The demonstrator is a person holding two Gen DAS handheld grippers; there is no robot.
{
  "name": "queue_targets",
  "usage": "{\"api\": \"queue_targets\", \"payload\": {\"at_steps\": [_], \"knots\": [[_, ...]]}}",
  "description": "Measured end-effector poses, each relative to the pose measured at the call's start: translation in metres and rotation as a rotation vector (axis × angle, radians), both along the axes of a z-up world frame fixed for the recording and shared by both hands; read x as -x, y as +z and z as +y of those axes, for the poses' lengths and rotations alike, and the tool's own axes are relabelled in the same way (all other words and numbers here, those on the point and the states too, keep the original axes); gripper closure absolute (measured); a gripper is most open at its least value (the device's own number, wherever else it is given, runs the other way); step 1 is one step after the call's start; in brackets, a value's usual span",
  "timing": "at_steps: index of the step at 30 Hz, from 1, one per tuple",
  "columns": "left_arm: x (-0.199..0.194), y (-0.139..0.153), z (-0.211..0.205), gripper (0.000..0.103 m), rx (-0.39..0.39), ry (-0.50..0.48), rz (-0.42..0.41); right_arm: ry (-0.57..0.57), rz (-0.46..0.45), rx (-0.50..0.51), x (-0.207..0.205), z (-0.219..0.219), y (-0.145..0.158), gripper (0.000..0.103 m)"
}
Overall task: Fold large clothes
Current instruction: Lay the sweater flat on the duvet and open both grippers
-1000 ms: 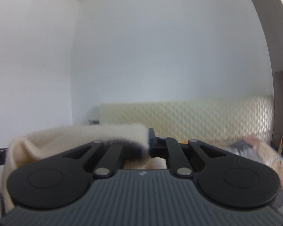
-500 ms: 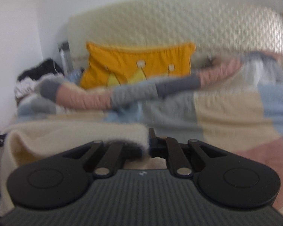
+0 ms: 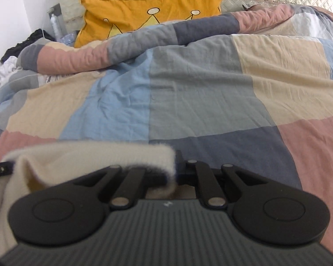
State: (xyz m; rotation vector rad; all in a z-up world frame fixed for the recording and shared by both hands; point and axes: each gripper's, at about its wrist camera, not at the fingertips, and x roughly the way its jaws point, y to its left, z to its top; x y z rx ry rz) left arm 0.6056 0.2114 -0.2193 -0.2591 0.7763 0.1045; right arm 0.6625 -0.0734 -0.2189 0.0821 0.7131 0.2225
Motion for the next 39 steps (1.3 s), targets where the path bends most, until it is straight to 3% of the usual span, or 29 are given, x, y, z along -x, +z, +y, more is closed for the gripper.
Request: {"api": "queue_targets", "payload": {"at_steps": [2,5,7,9,11,12,18,25,33,39], "knots": [[0.000,0.003,0.001,0.091,0.005,-0.007,0.002,-0.008,0.005,-0.015,0.002,-0.001,0.003,0.093],[0.002,0.008,0.006,0.068,0.024,0.008,0.013,-0.022,-0.002,-0.047,0.009,-0.004,0.009,0.092],[0.007,0.016,0.009,0.046,0.046,0.005,-0.002,-0.030,-0.009,-0.048,0.016,-0.005,0.017,0.087],[0.015,0.032,0.009,0.045,0.025,-0.013,-0.037,-0.028,-0.025,-0.054,0.027,-0.006,0.028,0.081],[0.025,0.052,0.009,0.045,-0.019,-0.026,-0.074,-0.027,-0.027,-0.076,0.038,-0.009,0.040,0.065],[0.031,0.063,0.009,0.045,-0.023,-0.028,-0.089,-0.025,-0.031,-0.096,0.045,-0.012,0.047,0.063],[0.089,0.123,-0.009,0.045,-0.045,-0.063,-0.172,-0.017,-0.129,-0.124,0.104,-0.019,0.099,0.063],[0.195,0.173,-0.041,0.045,-0.037,-0.080,-0.238,0.027,-0.225,-0.132,0.205,-0.032,0.156,0.063],[0.340,0.202,-0.069,0.045,-0.052,-0.080,-0.270,0.022,-0.288,-0.151,0.329,-0.054,0.195,0.063],[0.430,0.204,-0.079,0.045,-0.045,-0.059,-0.242,0.037,-0.311,-0.155,0.404,-0.062,0.199,0.063]]}}
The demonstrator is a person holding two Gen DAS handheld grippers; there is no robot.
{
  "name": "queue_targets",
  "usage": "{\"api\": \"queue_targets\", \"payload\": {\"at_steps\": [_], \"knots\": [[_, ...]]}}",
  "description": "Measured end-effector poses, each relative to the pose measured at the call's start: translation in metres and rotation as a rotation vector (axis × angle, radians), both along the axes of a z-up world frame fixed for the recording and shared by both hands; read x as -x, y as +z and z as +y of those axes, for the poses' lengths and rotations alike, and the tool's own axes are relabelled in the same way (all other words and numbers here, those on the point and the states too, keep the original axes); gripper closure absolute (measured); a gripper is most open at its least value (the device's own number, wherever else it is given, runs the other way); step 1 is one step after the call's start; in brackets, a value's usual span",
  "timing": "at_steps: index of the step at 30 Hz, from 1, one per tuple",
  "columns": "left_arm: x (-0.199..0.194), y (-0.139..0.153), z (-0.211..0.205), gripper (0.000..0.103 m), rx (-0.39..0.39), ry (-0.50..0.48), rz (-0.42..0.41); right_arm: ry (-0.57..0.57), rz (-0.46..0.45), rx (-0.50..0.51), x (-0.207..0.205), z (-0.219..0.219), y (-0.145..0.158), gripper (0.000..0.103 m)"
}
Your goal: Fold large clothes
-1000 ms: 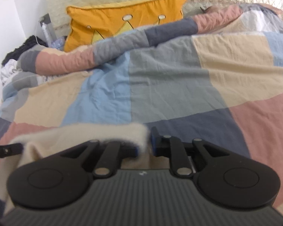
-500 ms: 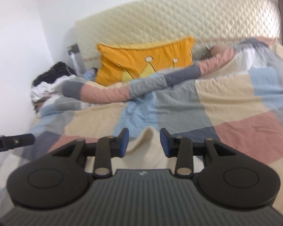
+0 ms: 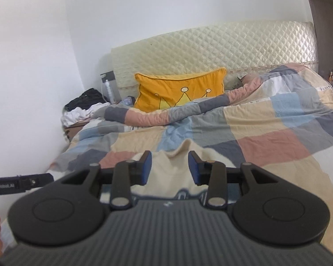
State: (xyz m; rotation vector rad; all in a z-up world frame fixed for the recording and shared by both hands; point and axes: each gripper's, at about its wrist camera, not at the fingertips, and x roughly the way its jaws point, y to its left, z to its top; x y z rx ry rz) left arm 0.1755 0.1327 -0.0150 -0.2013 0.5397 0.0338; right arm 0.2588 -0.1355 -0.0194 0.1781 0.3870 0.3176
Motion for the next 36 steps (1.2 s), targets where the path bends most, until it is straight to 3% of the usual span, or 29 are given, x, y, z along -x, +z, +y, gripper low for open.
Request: {"api": "queue_targets", "payload": {"at_steps": [6,13,17,21,24,29,36], "knots": [[0.058,-0.009,-0.004,0.045,-0.022,0.006,0.051,0.059,0.022,0.002,0.050,0.006,-0.018,0.063],[0.077,-0.044,-0.010,0.045,-0.064,0.000,0.180,0.184,0.113,0.007,0.071,0.028,-0.068,0.063],[0.075,-0.065,-0.019,0.045,-0.082,-0.025,0.262,0.223,0.199,0.014,0.073,0.039,-0.091,0.063],[0.070,-0.086,-0.014,0.046,-0.060,0.005,0.340,0.212,0.255,0.047,0.069,0.045,-0.109,0.063],[0.067,-0.102,-0.015,0.047,-0.090,0.020,0.398,0.216,0.297,0.057,0.067,0.045,-0.123,0.063],[0.057,-0.124,-0.020,0.052,-0.141,0.026,0.470,0.227,0.337,0.077,0.066,0.048,-0.140,0.063],[0.045,-0.140,-0.028,0.055,-0.214,-0.008,0.531,0.216,0.327,0.110,0.064,0.048,-0.148,0.063]]}}
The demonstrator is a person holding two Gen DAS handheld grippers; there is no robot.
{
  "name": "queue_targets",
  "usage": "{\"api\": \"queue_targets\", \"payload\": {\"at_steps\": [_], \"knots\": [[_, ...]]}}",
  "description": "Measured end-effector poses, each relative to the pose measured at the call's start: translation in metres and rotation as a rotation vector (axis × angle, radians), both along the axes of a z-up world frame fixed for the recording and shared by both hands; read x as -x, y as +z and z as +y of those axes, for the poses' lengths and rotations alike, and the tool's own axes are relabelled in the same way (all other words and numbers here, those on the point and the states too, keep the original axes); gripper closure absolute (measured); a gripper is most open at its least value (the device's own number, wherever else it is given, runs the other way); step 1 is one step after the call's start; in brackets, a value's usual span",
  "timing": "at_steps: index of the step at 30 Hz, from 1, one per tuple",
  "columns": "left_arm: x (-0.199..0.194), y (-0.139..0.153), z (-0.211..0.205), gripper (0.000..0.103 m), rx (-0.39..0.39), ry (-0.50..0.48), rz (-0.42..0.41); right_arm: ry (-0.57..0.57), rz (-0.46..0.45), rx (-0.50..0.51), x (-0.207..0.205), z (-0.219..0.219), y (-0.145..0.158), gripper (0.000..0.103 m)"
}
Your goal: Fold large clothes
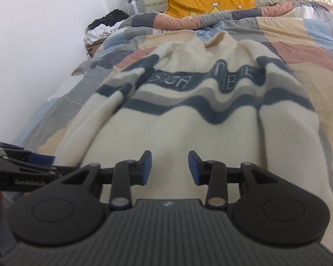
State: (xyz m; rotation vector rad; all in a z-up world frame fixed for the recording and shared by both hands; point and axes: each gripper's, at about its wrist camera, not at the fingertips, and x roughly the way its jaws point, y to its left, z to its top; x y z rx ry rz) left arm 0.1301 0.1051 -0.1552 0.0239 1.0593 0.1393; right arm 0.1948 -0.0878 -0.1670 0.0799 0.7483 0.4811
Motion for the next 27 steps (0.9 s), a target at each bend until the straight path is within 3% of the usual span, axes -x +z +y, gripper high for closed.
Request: {"api": "queue_targets", "payload": {"at_steps": [5,7,9,12,22,27], "knots": [[-0.010,-0.011,0.002,0.068,0.000,0.009,0.038,-0.026,-0.013,0.011,-0.002,-0.006,0.000,0.063],[-0.014,-0.013,0.004,0.083,-0.004,0.010,0.049,-0.046,-0.040,0.022,-0.002,-0.008,0.002,0.063],[-0.018,-0.013,0.010,0.091,0.010,0.028,0.053,-0.051,-0.040,0.013,-0.004,-0.011,0.003,0.063],[-0.024,-0.004,0.023,0.093,0.015,0.050,0.034,-0.041,-0.031,0.003,-0.003,-0.013,0.001,0.063],[-0.050,0.092,0.112,0.094,-0.102,0.203,-0.119,-0.025,-0.035,0.032,-0.003,-0.011,-0.003,0.063],[-0.083,0.145,0.167,0.094,-0.256,0.297,-0.229,-0.046,-0.027,0.021,-0.006,-0.015,-0.004,0.063]]}}
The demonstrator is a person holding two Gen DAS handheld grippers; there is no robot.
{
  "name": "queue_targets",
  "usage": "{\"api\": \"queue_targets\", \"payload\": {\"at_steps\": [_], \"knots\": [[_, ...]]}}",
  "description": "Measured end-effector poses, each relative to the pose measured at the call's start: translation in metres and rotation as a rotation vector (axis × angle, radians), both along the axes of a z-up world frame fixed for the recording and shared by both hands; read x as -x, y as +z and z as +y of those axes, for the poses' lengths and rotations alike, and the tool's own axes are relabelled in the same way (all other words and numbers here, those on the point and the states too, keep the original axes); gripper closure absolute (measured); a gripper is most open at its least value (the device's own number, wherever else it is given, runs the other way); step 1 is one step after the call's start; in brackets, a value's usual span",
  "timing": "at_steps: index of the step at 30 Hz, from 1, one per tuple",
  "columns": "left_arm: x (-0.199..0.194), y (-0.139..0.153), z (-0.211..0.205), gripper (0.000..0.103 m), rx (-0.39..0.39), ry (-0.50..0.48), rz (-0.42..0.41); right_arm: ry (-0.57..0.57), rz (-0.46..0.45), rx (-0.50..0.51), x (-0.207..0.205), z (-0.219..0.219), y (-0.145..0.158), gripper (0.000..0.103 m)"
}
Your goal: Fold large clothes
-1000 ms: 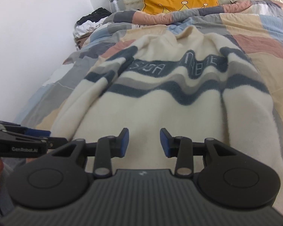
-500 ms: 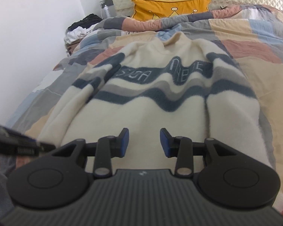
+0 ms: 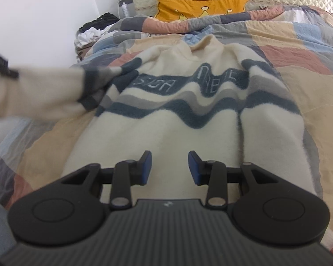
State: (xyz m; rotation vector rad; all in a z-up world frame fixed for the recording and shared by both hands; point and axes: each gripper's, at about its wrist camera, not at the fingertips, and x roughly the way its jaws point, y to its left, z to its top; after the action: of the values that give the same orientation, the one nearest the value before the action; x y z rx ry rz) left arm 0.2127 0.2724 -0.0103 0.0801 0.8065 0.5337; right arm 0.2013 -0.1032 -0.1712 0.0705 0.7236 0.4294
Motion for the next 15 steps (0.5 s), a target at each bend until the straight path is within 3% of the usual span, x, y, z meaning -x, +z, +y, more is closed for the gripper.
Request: {"api": "queue_targets", "payload": {"at_steps": [5,9,13,15], "knots": [[-0.050,0.043,0.068,0.094,-0.067,0.116,-0.081,-0.002,-0.018,0.016,-0.001,0.004,0.000,0.063],[-0.086,0.055,0.106,0.094,-0.071,0.147,-0.098,0.009,-0.022,0.022,-0.003,0.006,-0.004,0.063],[-0.121,0.029,0.138,0.094,-0.070,0.156,-0.062,0.002,-0.025,0.018,-0.010,0.010,-0.006,0.063],[-0.140,-0.004,0.156,0.094,-0.048,0.176,-0.037,-0.002,-0.023,0.021,-0.015,0.013,-0.008,0.063]]}}
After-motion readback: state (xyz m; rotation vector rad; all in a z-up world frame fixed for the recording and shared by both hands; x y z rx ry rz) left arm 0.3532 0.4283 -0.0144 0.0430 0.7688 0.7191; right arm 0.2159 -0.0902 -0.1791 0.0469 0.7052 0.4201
